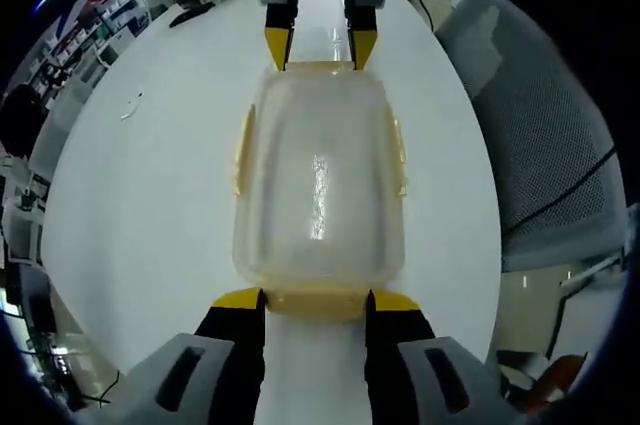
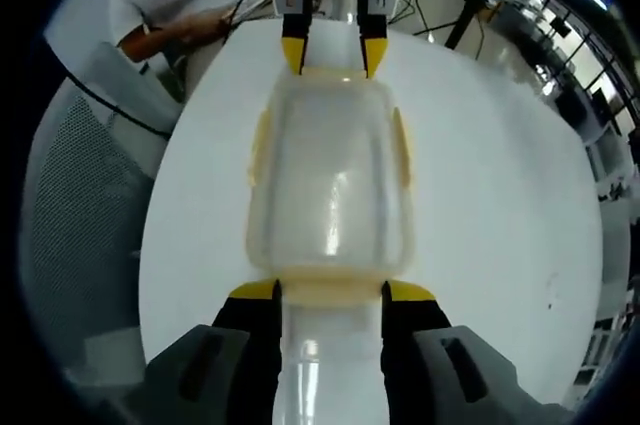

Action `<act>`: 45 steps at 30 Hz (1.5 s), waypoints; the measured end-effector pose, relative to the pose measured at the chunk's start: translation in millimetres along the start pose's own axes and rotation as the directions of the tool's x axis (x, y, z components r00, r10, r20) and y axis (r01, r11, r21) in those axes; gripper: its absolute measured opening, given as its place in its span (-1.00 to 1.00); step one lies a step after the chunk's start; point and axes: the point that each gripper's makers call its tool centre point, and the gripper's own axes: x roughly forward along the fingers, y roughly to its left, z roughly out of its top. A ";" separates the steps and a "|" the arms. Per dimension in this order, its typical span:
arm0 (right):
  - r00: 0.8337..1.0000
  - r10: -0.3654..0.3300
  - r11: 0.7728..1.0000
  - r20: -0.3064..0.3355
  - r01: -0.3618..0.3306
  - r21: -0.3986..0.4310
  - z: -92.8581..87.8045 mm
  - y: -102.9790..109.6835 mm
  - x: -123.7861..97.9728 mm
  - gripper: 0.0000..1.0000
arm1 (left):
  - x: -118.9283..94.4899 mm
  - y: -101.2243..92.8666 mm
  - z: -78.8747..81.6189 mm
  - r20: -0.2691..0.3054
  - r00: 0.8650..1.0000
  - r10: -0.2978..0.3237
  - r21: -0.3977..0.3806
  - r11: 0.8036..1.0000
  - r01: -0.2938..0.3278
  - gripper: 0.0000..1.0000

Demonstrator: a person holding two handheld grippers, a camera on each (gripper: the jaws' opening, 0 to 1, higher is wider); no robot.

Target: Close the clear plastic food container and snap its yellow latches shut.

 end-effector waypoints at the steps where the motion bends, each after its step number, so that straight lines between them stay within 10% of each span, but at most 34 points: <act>1: 1.000 -0.002 1.000 0.003 0.002 0.001 -0.3 0.1 -2.5 -0.30 | -2.0 0.0 2.2 0.000 1.000 0.002 0.003 1.000 -0.002 -0.35; 45: 0.999 -0.031 1.000 0.035 0.031 -0.001 -79.1 0.0 -80.6 -0.30 | 1.7 1.1 109.8 0.057 0.998 0.001 0.005 1.000 -0.001 -0.35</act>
